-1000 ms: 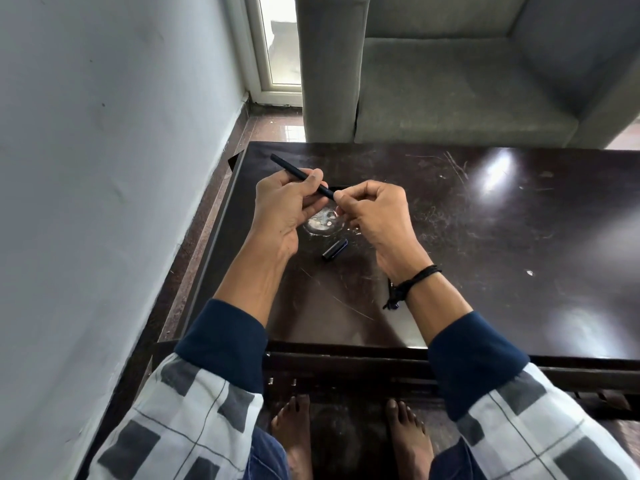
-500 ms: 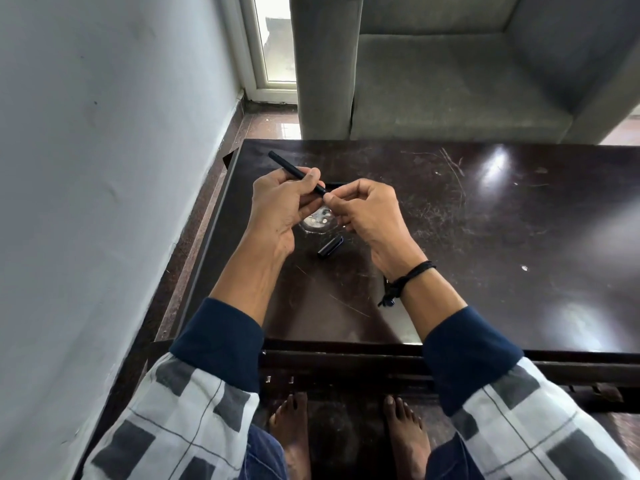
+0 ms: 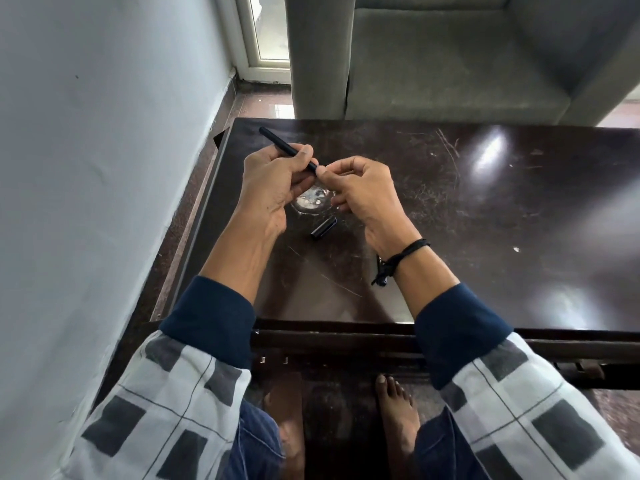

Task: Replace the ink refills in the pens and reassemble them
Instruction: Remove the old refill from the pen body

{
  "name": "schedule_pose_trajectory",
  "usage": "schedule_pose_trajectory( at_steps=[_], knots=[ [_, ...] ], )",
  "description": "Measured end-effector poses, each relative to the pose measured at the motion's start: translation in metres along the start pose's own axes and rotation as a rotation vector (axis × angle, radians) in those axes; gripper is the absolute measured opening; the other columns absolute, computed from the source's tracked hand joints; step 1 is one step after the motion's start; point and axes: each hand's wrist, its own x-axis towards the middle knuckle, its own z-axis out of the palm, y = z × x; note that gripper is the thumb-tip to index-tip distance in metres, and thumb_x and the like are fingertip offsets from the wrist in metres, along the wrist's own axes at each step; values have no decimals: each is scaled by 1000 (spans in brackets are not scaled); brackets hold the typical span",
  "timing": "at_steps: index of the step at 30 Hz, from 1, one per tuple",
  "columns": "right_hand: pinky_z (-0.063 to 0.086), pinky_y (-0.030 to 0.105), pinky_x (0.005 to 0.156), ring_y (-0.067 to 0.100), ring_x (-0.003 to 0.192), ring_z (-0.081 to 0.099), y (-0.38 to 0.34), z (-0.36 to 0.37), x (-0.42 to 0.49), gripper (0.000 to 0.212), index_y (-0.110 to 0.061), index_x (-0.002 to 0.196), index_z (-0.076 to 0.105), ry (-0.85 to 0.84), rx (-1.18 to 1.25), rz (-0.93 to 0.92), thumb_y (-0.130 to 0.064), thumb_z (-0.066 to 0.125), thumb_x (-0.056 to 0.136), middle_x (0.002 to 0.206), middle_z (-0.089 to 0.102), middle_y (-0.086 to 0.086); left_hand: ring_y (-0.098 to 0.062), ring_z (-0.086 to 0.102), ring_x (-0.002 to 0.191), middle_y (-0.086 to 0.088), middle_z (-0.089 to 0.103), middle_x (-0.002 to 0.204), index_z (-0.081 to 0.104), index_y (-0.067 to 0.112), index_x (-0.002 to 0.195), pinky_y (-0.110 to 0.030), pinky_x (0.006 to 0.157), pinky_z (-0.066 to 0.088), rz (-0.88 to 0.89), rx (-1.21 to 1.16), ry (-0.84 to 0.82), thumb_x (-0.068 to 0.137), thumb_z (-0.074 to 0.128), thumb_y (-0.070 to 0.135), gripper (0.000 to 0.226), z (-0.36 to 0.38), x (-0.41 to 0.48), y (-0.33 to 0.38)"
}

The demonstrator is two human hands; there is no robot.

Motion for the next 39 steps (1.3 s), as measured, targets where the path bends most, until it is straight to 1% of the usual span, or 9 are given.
schedule_pose_trajectory(
  at_steps=[3, 7, 10, 15, 21, 27, 31, 35, 39],
  knots=[
    [44, 17, 48, 6, 52, 54, 0, 2, 0, 27, -11, 90, 72, -11, -34, 56, -38, 72, 95, 74, 67, 3, -19, 73, 80, -10, 74, 87, 70, 7, 97, -25, 71, 60, 1, 9, 2, 90, 71, 8, 7, -1, 1, 0],
    [42, 18, 48, 9, 52, 55, 2, 0, 2, 23, -13, 77, 71, -18, -20, 34, -24, 70, 98, 67, 67, 5, -16, 72, 76, -8, 72, 84, 70, 9, 94, -25, 72, 60, -2, 10, 7, 91, 71, 9, 4, -1, 1, 1],
    [44, 18, 48, 9, 54, 56, 1, -1, 0, 14, -11, 83, 70, -20, 9, 10, -19, 79, 90, 72, 67, 4, -18, 72, 78, -9, 72, 83, 70, 8, 94, -27, 74, 61, -4, 0, 8, 91, 70, 8, 3, -2, 1, 1],
    [44, 19, 50, 9, 56, 57, -1, 1, 0, 29, -13, 90, 72, -10, -27, 62, -41, 73, 93, 75, 71, 4, -18, 75, 79, -9, 74, 85, 71, 7, 95, -26, 71, 59, 0, -12, 11, 90, 71, 9, 5, -4, 4, 0],
    [46, 17, 50, 8, 54, 57, 0, -1, 0, 12, -6, 87, 71, 2, 15, 14, -16, 75, 93, 75, 68, 7, -19, 72, 79, -10, 73, 86, 70, 6, 97, -27, 74, 60, 2, -17, 15, 91, 70, 8, 6, -2, 3, -1],
    [45, 18, 51, 10, 58, 58, -2, 0, -1, 29, -10, 95, 72, 14, -27, 65, -39, 70, 97, 77, 70, 4, -19, 75, 79, -10, 74, 85, 70, 4, 99, -26, 71, 59, -2, -7, -10, 91, 70, 7, 9, 1, 0, -3],
    [42, 17, 46, 9, 48, 56, -1, -2, 1, 24, -13, 81, 70, 9, -14, 50, -23, 64, 102, 69, 68, 10, -17, 73, 77, -12, 73, 87, 70, 9, 91, -23, 68, 57, -17, -12, -20, 90, 72, 9, 3, 2, -2, -3],
    [44, 16, 46, 9, 51, 56, -2, -2, 0, 17, -9, 83, 68, 16, 36, 23, -18, 72, 96, 74, 67, 12, -19, 74, 80, -14, 73, 91, 71, 6, 96, -25, 71, 58, -7, -22, -18, 90, 71, 7, 6, 0, 0, -3],
    [46, 19, 52, 7, 53, 58, -2, 0, -1, 28, -11, 96, 72, 24, 0, 61, -39, 71, 96, 79, 70, 5, -20, 75, 84, -14, 74, 91, 70, 2, 101, -25, 75, 60, 8, -27, -8, 91, 70, 7, 11, -1, 0, -1]
  ],
)
